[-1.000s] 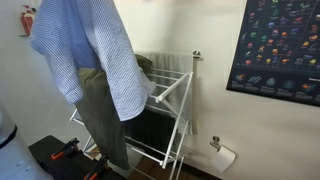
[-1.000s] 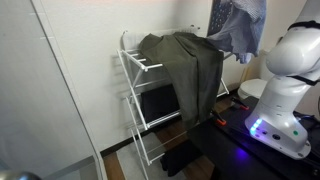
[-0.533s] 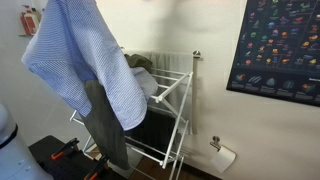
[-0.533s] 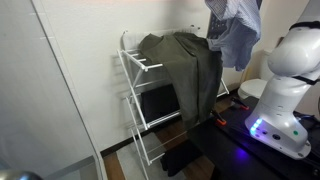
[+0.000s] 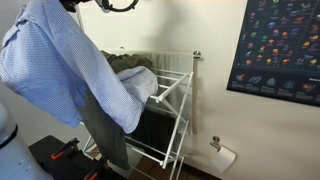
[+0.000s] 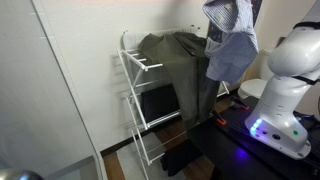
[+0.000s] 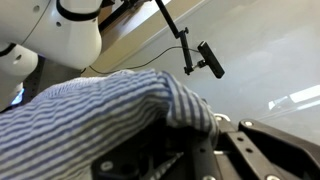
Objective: Pick up the blue cloth and put it on top of the metal support.
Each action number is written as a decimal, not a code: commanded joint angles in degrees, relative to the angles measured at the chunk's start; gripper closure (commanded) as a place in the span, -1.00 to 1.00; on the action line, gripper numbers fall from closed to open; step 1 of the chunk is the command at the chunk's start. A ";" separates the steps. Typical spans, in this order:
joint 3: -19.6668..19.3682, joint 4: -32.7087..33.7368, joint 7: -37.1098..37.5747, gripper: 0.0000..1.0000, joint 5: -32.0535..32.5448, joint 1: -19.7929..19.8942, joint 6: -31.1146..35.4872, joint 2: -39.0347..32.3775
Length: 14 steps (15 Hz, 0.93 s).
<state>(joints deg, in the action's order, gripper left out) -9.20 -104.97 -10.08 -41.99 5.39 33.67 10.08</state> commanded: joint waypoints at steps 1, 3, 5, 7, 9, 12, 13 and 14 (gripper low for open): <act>0.90 -6.64 0.05 0.92 0.97 1.94 2.37 4.30; 0.06 -6.47 -0.51 0.92 3.79 3.36 6.83 5.78; -1.32 -5.02 -1.14 0.92 5.76 4.92 8.80 6.65; -2.87 -4.22 -1.17 0.92 6.69 6.72 10.88 7.98; -3.99 -3.89 -0.33 0.92 7.64 8.35 14.19 9.03; -5.29 -3.71 -0.40 0.92 10.11 10.13 21.26 10.21; -5.76 -3.57 -0.44 0.92 10.52 10.50 23.87 10.53; -6.19 -3.47 -0.39 0.92 10.76 10.77 26.50 10.87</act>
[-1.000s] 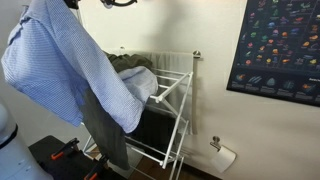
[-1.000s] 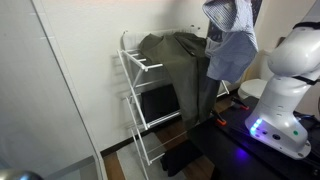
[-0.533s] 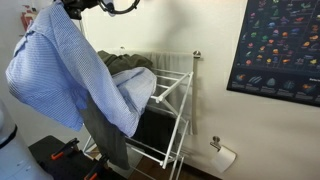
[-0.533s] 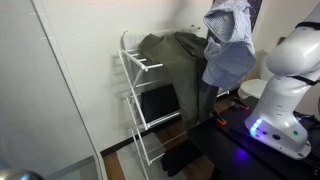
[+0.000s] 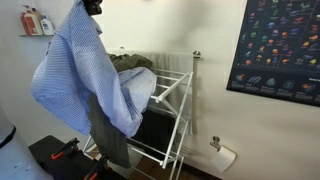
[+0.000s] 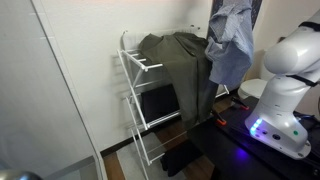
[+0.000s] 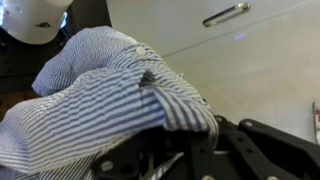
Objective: Pick up the blue cloth and put it on top of the metal support.
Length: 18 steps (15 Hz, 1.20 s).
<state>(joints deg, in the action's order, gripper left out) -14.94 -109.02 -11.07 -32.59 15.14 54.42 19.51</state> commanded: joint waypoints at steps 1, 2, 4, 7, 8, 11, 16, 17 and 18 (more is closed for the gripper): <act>-0.93 0.78 0.65 0.92 1.24 1.31 8.38 1.69; -1.28 0.83 0.77 0.92 1.13 1.45 11.21 1.98; -2.38 1.63 1.00 0.92 0.34 1.69 16.70 1.79; -3.50 2.66 1.64 0.92 -0.36 1.68 25.90 1.27; -3.85 3.26 1.71 0.92 -0.72 1.59 29.31 0.67; -4.36 4.09 1.62 0.92 -2.14 1.00 40.70 -0.76; -3.02 2.53 1.46 0.92 -2.11 -0.68 63.53 -3.97; -2.96 2.53 1.36 0.92 -1.77 -1.21 66.33 -5.14; -2.96 2.48 1.42 0.92 -1.62 -1.79 68.37 -6.40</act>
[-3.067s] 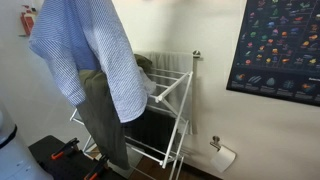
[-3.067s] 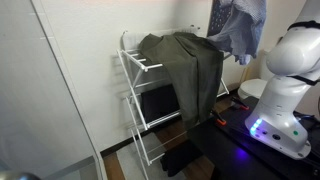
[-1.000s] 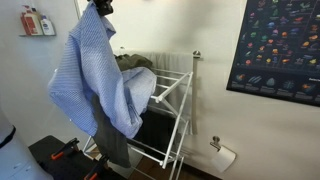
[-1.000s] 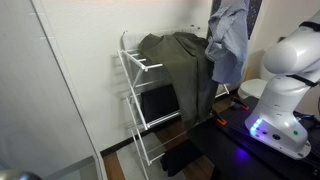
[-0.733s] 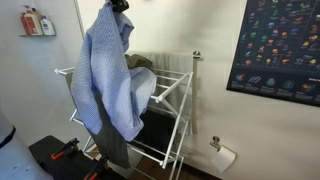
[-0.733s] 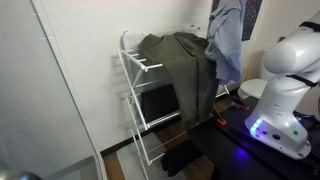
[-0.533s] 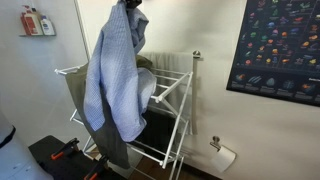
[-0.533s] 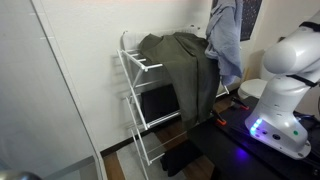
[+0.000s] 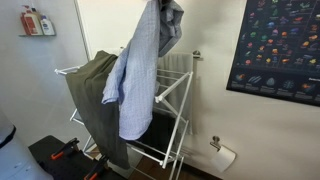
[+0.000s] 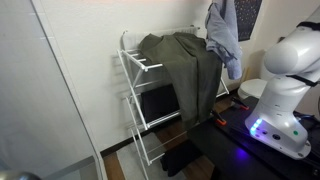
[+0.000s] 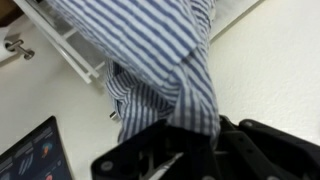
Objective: Pick up the blue cloth and put it on top of the metal support.
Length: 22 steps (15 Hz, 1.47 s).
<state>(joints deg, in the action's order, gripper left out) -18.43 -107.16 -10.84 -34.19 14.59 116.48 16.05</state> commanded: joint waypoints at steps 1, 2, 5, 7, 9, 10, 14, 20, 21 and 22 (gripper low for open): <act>0.60 0.40 1.29 0.92 0.30 -1.75 7.50 -4.20; 0.66 0.09 1.19 0.92 0.37 -2.20 8.14 -5.19; 1.48 -0.90 1.12 0.92 0.81 -3.06 8.03 -8.26; 2.19 -0.96 0.78 0.92 0.78 -3.20 9.02 -10.01; 2.81 -0.85 0.11 0.92 0.43 -3.33 10.50 -11.63; 3.14 -0.91 0.10 0.92 0.42 -3.27 11.47 -12.29; 3.92 -1.50 -0.54 0.92 0.70 -2.91 17.38 -14.70; 4.73 -3.39 -0.27 0.38 0.30 -2.68 24.89 -19.05; 4.85 -3.73 0.67 0.26 1.27 -2.56 24.67 -19.96; 5.02 -4.10 0.76 0.13 1.22 -2.43 24.40 -20.66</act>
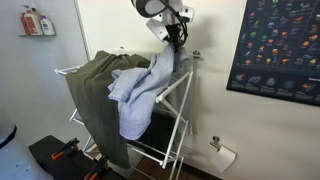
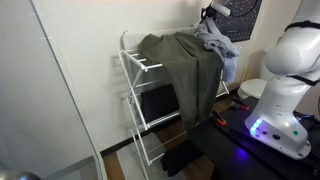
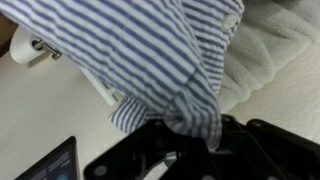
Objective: Pick up the blue cloth and put it on top of the metal support.
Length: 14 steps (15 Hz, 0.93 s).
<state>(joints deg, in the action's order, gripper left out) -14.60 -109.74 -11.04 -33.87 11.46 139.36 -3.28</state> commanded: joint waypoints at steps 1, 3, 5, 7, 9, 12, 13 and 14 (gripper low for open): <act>1.32 -1.87 1.36 0.00 1.37 0.75 1.56 -2.00; 1.61 -2.16 1.92 -0.31 2.15 0.84 1.74 -2.88; 1.50 -1.80 4.46 -0.62 5.13 0.76 0.47 -2.70; 1.76 -1.37 7.00 -0.92 7.04 0.64 -1.08 -0.93; 2.08 -0.69 9.22 -1.00 8.87 0.30 -2.69 1.69; 2.67 1.89 13.89 -1.00 13.11 -0.24 -9.16 6.63; 2.86 3.30 14.97 -1.00 13.92 -0.34 -12.26 7.90; 3.00 5.19 16.23 -1.00 14.99 -0.49 -16.68 9.32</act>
<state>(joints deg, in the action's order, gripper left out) -12.18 -107.49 0.91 -22.06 11.24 131.71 1.33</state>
